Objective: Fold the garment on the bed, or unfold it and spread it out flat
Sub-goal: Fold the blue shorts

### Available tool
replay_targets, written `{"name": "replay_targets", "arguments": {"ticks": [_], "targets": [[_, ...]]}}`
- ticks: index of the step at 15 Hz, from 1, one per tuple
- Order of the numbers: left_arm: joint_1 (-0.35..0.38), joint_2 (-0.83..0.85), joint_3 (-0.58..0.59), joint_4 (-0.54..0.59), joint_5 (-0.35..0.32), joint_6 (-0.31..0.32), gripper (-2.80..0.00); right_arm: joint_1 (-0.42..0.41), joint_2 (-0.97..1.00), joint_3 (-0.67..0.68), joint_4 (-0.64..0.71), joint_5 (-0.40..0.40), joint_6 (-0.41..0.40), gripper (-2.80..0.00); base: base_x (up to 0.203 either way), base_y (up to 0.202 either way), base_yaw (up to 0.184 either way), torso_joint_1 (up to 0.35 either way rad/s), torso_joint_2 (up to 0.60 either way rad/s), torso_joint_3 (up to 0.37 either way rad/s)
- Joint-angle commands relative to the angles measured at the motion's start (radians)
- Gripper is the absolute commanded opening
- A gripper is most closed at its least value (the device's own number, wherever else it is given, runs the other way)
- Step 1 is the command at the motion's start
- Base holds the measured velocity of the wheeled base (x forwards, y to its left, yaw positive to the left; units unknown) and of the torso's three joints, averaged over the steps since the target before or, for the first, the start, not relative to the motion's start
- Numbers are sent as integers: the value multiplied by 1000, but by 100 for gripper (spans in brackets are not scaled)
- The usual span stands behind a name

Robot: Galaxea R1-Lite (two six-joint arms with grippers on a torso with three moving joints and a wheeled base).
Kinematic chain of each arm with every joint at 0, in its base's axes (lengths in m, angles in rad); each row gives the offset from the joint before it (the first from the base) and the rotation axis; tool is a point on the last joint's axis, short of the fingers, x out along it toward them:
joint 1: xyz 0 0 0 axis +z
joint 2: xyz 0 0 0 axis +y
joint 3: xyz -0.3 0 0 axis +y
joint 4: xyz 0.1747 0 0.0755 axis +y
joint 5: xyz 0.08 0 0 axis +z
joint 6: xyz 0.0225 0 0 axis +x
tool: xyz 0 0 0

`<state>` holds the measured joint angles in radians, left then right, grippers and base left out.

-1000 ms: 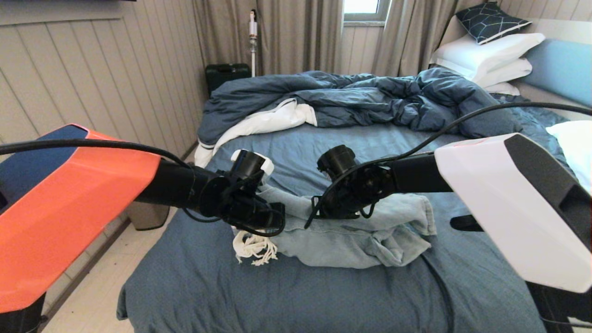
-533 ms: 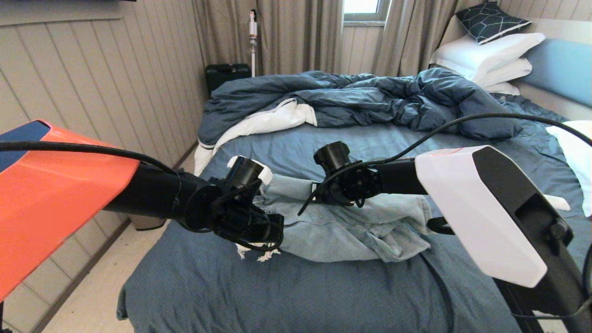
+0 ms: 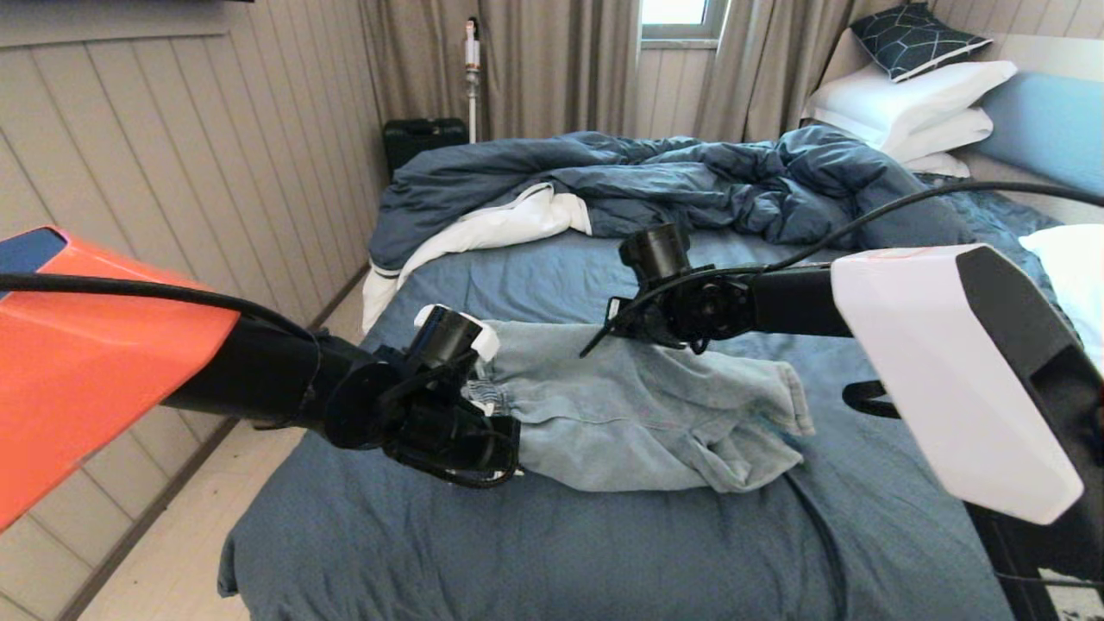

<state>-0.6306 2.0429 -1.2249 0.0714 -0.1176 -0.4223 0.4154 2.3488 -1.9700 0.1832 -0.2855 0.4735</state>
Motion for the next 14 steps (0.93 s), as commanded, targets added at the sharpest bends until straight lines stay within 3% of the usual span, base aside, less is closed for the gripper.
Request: {"name": "replay_targets", "arguments": {"ticks": [1, 4, 6, 9, 12, 14], "targets": [[0, -43, 62, -17, 2, -2, -280, -44, -49, 11, 3, 0, 2, -280, 0, 0, 0, 0, 0, 0], [9, -107, 223, -102, 5, 5, -280, -136, -136, 101, 2, 1, -3, -280, 0, 0, 0, 0, 0, 0], [25, -154, 244, -127, 4, 4, -280, -180, -196, 167, 3, 6, -6, -280, 0, 0, 0, 0, 0, 0], [26, -194, 192, -127, 4, 5, -280, -211, -354, 362, 44, 78, -14, -280, 0, 0, 0, 0, 0, 0], [26, -145, 63, -94, 8, 2, -280, -218, -504, 563, 223, 298, -26, -280, 0, 0, 0, 0, 0, 0], [26, -65, -29, -42, 14, -1, -280, -214, -551, 642, 269, 343, -50, -280, 0, 0, 0, 0, 0, 0]]}}
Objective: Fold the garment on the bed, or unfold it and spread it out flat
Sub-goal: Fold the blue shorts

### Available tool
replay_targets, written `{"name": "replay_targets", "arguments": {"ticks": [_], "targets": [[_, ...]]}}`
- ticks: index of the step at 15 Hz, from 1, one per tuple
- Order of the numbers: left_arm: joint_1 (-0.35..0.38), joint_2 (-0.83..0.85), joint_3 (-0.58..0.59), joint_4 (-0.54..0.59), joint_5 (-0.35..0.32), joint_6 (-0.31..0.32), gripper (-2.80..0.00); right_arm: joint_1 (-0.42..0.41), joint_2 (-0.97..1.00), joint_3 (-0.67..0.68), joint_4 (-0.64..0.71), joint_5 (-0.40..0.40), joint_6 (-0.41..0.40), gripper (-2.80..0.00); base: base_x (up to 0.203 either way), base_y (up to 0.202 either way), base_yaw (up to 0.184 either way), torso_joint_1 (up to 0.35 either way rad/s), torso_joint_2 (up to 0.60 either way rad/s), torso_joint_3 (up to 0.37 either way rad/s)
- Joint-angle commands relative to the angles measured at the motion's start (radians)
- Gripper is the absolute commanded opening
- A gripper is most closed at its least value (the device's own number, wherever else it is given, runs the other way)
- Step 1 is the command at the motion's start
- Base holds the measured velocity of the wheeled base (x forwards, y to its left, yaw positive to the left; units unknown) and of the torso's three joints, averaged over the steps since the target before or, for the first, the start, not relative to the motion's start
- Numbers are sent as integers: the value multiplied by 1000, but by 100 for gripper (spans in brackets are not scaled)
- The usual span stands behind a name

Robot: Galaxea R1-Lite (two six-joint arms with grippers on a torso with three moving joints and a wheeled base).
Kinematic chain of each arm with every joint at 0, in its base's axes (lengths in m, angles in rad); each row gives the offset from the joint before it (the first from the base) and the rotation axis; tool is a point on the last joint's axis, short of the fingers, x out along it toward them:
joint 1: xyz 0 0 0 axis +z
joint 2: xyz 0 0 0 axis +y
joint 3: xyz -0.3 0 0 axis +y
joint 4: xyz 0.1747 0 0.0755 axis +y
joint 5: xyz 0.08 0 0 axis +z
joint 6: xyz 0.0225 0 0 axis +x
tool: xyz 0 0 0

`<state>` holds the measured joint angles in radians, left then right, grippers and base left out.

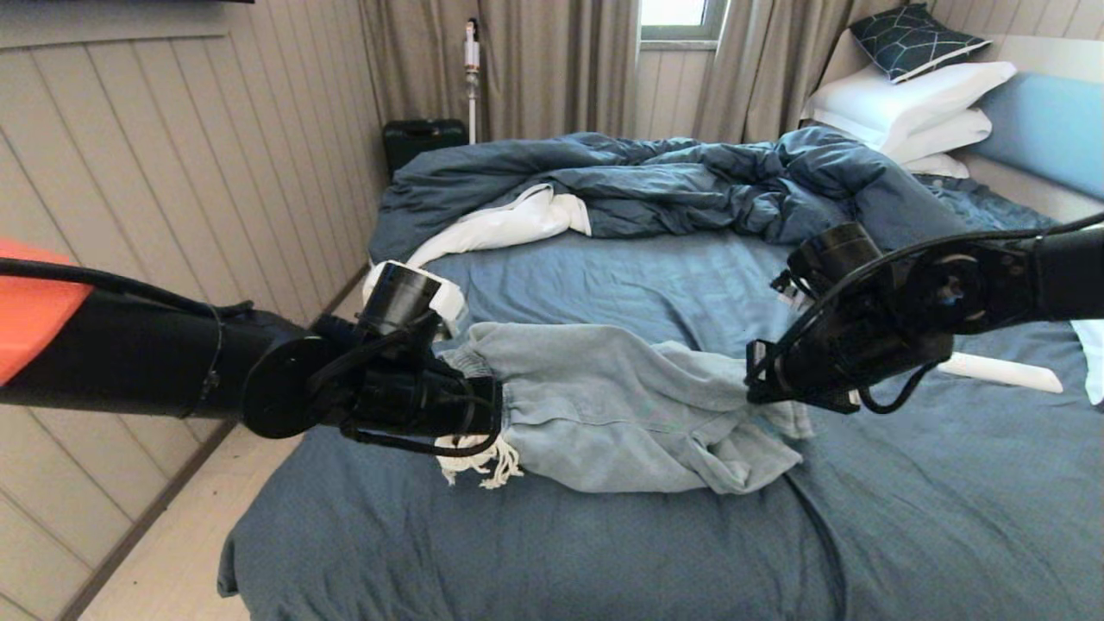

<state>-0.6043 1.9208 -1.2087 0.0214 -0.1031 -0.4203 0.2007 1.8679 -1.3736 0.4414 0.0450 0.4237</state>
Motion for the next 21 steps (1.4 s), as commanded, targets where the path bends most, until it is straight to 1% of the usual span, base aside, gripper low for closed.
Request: {"name": "replay_targets", "arguments": {"ticks": [1, 3, 4, 8, 10, 12, 15, 18, 21], "targets": [[0, 94, -86, 33, 1, -5, -280, 10, -88, 73, 15, 17, -6, -280, 0, 0, 0, 0, 0, 0], [9, 118, -109, 62, 1, -7, -280, 31, -89, 87, 16, 19, -2, -280, 0, 0, 0, 0, 0, 0], [19, 114, -102, 63, 0, -10, -280, 42, -81, 86, 16, 19, 5, 0, 0, 0, 0, 0, 0, 0], [32, 80, -41, 65, -1, -5, -280, 63, -75, 102, 9, 13, 10, 0, 0, 0, 0, 0, 0, 0], [32, 78, -42, 66, 0, -4, -280, 65, -57, 104, 7, 17, 12, 0, 0, 0, 0, 0, 0, 0], [32, 80, -45, 66, 0, 2, -280, 66, 10, 98, -17, 19, 12, 0, 0, 0, 0, 0, 0, 0], [31, 94, -60, 65, 0, 3, -280, 101, 91, 85, -73, 19, 12, 0, 0, 0, 0, 0, 0, 0], [31, 94, -52, 65, 0, 3, -280, 123, 137, 33, -82, 25, 18, 0, 0, 0, 0, 0, 0, 0], [32, 79, -41, 68, 2, 3, -280, 151, 187, -33, -89, 27, 58, 0, 0, 0, 0, 0, 0, 0]]}}
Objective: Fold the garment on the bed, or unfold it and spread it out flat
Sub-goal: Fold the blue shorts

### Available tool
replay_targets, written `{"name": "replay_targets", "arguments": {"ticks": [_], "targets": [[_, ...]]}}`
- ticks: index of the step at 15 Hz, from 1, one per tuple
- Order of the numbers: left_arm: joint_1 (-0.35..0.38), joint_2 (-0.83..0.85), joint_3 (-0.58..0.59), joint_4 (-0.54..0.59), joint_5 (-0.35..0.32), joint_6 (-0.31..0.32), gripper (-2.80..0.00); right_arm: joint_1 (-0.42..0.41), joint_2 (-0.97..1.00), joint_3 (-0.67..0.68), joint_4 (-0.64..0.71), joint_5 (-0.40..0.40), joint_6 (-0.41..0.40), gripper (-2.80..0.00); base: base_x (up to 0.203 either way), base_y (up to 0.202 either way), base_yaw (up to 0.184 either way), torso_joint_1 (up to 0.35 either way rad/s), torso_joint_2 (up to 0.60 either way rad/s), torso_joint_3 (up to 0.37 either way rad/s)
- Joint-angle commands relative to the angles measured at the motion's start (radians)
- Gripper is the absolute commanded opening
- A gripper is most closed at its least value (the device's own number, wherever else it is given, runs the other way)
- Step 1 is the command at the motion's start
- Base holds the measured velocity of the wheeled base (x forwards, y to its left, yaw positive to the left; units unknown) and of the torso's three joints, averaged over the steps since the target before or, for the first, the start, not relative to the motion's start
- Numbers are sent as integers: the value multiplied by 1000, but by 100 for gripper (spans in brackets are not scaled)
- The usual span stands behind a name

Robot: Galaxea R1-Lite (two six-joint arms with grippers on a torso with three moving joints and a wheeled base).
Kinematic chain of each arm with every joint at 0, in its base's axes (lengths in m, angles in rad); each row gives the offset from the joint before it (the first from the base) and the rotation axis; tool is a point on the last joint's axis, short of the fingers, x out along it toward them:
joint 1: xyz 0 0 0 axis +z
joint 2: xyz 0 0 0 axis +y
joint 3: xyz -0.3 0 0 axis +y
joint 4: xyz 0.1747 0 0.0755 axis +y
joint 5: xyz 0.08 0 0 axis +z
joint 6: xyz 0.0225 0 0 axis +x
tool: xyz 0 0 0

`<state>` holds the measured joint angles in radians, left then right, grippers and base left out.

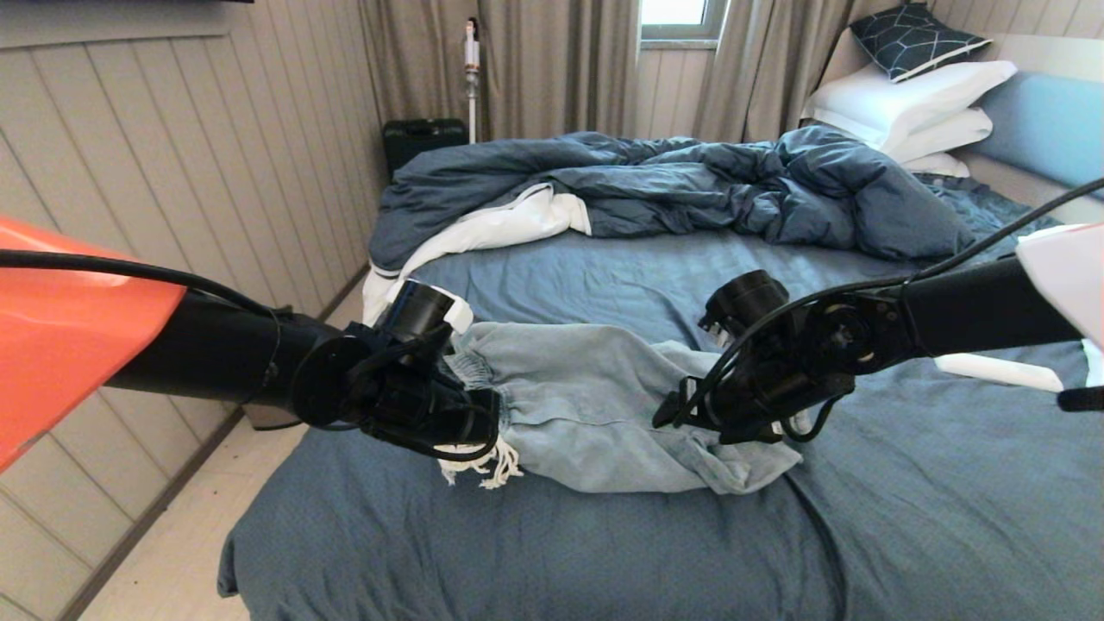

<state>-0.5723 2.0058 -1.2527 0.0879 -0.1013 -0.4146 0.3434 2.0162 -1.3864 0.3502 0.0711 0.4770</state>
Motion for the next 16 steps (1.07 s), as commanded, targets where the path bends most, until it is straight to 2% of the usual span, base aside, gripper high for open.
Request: {"name": "replay_targets", "arguments": {"ticks": [1, 6, 10, 16], "targets": [[0, -7, 2, 1, -1, -3, -280, 11, 56, -37, 3, 1, 16, 0, 0, 0, 0, 0, 0, 0], [0, 7, -5, 0, -2, -3, -280, 17, 90, -54, 5, 0, 28, 0, 0, 0, 0, 0, 0, 0], [0, 13, -2, -5, -3, -4, -280, 28, 45, 1, 3, 1, 31, 0, 0, 0, 0, 0, 0, 0], [6, 25, -14, -8, -2, -2, -280, 48, 83, -37, 3, -1, 40, 0, 0, 0, 0, 0, 0, 0]]}}
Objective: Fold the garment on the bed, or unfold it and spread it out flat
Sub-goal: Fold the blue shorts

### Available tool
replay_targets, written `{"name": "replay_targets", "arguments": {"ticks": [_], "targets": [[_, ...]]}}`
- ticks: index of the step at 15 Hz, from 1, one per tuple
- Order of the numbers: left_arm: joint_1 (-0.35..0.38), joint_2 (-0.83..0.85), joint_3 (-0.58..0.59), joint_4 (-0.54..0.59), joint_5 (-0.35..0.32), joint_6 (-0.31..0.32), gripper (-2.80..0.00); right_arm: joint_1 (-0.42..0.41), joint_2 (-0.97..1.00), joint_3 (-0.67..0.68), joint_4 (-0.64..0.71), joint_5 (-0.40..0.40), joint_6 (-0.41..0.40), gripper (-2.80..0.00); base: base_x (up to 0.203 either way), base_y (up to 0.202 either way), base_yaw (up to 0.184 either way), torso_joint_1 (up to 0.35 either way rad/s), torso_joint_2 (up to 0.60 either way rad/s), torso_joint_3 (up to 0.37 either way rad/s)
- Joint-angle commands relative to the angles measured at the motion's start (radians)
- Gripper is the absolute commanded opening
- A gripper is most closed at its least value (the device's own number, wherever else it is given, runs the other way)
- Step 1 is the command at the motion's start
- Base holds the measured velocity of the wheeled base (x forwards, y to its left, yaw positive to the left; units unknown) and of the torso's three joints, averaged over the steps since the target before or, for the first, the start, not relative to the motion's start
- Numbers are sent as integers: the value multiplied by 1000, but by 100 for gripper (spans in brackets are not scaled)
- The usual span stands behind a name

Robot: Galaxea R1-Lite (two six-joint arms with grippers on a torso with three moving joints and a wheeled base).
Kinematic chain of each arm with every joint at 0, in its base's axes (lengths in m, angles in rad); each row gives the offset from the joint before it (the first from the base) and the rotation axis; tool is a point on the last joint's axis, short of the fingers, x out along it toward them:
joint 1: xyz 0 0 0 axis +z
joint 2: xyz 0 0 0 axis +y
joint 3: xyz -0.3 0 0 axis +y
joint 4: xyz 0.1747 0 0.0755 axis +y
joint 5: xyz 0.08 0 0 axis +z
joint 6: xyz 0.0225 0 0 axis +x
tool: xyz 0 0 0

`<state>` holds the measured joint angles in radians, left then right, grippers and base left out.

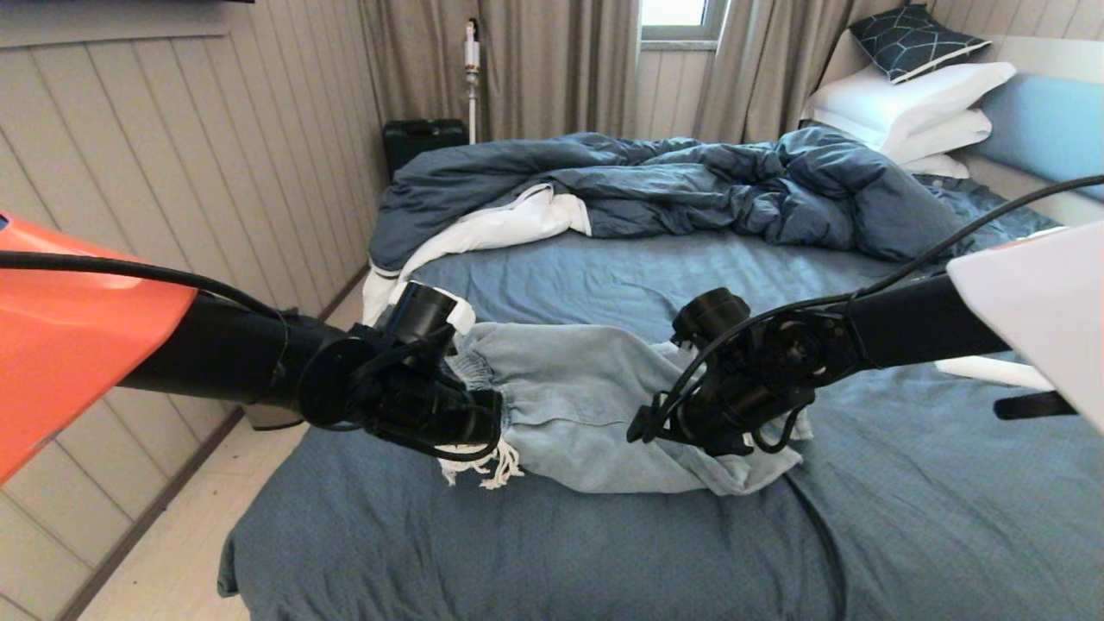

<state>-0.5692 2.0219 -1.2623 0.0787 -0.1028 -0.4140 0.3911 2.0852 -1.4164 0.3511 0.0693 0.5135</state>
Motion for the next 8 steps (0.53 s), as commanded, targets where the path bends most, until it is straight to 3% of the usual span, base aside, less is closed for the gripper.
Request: {"name": "replay_targets", "arguments": {"ticks": [1, 6, 7, 8], "targets": [[6, 9, -6, 1, 0, -3, -280, 0, 15, -10, 3, 0, 8, 0, 0, 0, 0, 0, 0, 0], [25, -33, -3, 1, 0, -3, -280, 0, 37, -28, 3, 0, 9, 0, 0, 0, 0, 0, 0, 0], [32, -46, -2, 1, 0, -4, -280, 0, 42, -29, 2, 0, 8, -190, 0, 0, 0, 0, 0, 0], [38, -55, 0, 1, 0, -2, -280, 2, 48, -33, 1, 0, 8, -280, 0, 0, 0, 0, 0, 0]]}}
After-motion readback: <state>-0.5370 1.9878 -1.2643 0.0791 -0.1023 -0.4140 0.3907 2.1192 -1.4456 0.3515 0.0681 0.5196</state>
